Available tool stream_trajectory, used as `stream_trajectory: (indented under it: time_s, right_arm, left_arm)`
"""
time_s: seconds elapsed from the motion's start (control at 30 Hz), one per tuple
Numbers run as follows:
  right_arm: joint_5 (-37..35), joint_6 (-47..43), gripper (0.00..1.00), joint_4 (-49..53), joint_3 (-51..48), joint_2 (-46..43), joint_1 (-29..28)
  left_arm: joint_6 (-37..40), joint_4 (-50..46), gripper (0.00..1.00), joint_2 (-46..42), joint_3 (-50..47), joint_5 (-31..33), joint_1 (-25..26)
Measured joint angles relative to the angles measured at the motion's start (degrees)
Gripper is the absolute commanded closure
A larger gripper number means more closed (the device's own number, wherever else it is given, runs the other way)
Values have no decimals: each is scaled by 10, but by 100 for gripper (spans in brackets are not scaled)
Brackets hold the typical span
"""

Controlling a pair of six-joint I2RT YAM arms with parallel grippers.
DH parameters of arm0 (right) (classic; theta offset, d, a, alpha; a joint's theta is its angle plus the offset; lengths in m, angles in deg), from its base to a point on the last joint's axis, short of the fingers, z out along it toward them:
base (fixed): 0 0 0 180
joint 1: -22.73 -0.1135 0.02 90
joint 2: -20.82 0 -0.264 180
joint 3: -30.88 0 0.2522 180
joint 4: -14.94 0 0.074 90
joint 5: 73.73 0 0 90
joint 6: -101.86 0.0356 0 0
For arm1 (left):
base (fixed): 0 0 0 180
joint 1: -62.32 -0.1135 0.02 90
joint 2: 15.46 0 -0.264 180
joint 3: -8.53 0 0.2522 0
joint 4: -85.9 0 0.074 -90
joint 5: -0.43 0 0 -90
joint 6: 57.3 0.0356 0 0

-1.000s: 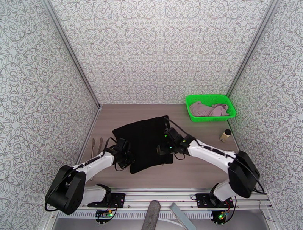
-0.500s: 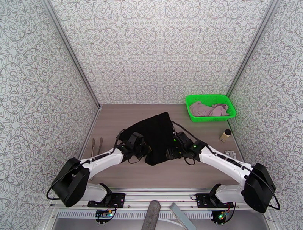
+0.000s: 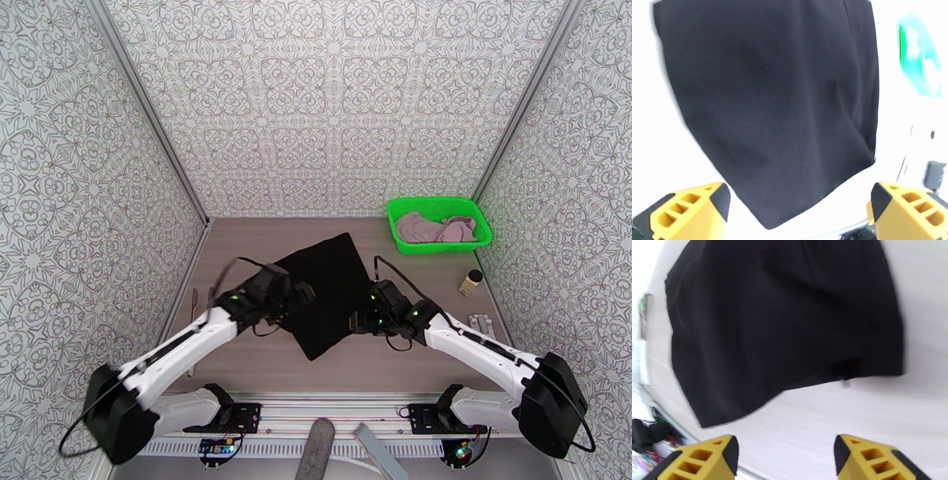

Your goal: Fold and stack the mixed laundry pile

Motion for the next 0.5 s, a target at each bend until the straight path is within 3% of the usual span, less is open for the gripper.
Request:
stream_trajectory:
  time_s: [0.27, 0.43, 0.5]
  right_arm:
    - [13, 146, 34, -112, -19, 60, -62]
    - [10, 187, 40, -165, -17, 122, -69]
    - [8, 195, 47, -176, -11, 151, -69]
  left_arm:
    - [74, -82, 1, -56, 4, 3, -141]
    - [99, -89, 1, -56, 4, -19, -167]
    - [105, -89, 1, -56, 2, -26, -170]
